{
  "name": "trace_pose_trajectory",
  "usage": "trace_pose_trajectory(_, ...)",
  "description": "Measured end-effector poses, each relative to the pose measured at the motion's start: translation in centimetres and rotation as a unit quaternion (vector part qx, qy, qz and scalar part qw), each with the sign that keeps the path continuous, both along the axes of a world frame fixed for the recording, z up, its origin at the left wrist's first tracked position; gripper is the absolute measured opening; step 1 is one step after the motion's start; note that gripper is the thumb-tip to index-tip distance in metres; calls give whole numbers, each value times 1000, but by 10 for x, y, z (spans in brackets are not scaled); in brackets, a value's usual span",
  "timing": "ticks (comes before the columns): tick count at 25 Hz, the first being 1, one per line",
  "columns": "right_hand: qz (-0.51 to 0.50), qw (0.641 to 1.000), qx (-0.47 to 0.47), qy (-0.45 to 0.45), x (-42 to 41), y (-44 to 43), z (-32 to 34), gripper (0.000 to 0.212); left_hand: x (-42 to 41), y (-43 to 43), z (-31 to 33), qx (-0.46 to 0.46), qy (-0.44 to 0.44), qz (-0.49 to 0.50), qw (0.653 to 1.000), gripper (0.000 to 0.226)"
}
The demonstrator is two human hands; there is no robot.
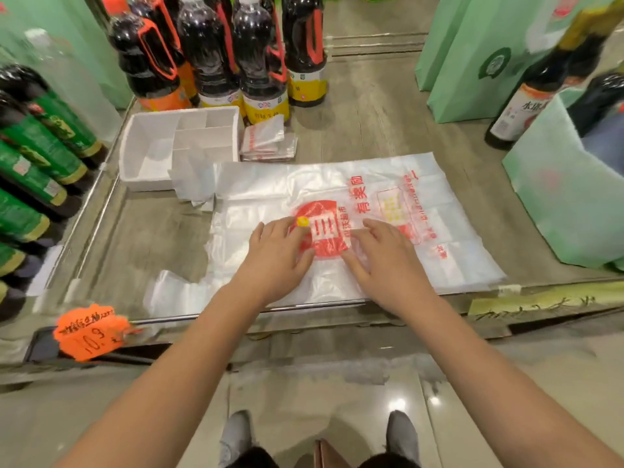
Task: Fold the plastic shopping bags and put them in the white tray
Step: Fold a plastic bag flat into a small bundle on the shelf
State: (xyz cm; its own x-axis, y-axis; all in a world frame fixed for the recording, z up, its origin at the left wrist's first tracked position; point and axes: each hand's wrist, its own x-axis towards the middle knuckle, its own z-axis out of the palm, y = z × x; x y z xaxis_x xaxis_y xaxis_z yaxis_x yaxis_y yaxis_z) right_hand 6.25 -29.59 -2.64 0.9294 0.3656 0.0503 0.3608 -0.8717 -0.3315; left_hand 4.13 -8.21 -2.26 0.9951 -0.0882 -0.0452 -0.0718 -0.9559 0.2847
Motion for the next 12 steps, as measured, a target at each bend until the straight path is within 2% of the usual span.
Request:
trace_pose_trajectory(5,-19,1000,10,11,5,-7,-4,48,2,-3,-23,-29,-41,-5,999,49)
trace_pose_trajectory(12,-8,1000,-3,30,7,-12,-12,56,2,14,-25,71,-67,-38,994,64)
